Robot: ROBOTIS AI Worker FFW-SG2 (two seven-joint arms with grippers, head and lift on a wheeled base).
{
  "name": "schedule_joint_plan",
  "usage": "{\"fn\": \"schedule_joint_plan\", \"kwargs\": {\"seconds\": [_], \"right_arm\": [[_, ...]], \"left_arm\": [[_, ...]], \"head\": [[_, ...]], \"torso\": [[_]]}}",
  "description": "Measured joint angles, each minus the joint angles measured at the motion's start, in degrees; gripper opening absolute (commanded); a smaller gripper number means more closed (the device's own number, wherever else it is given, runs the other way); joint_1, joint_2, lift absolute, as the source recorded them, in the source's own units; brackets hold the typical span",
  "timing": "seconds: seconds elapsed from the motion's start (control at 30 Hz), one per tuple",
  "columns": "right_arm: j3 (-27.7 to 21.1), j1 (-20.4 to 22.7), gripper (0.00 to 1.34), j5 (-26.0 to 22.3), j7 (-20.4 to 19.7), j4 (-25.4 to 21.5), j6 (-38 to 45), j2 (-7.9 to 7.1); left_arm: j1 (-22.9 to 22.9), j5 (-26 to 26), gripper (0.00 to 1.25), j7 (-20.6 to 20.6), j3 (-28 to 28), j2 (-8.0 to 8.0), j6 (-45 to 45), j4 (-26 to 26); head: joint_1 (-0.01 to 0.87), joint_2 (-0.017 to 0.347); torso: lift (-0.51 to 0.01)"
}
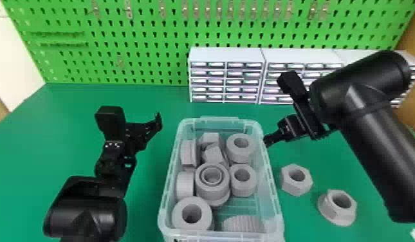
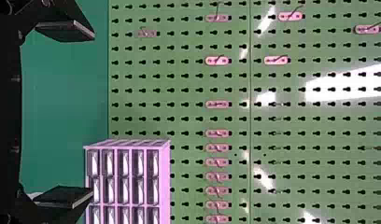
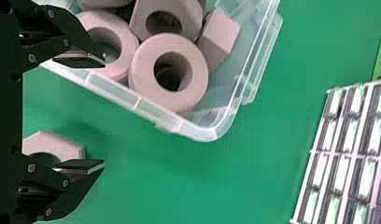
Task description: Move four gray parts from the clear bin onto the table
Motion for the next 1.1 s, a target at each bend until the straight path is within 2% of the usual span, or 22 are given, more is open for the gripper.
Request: {"fn": "schedule_joint_plan", "kwargs": {"seconds": [0.23,0.9,1.1], "right_arm": [[2.1,-0.7,0.84,0.0,2.4,-0.9,0.0,0.18],[7.1,-1.8,0.85,-0.9,5.2,-2.8,-1.4,0.85],[9.0,-2.4,0.92,-2.7,5.2,-2.8,-2.4,1.03]], "left_arm": [[0.0,0.0,1.13,0.0,0.0,0.00,0.0,0.0],[0.1,0.0,1.13,0.0,0.1,0.00,0.0,0.0],[0.0,0.0,1.13,0.0,0.1,0.00,0.0,0.0]], "head": [[0.693,0.072],[0.693,0.072],[0.693,0.072]], "torso": [[-0.052],[-0.052],[-0.052]]}}
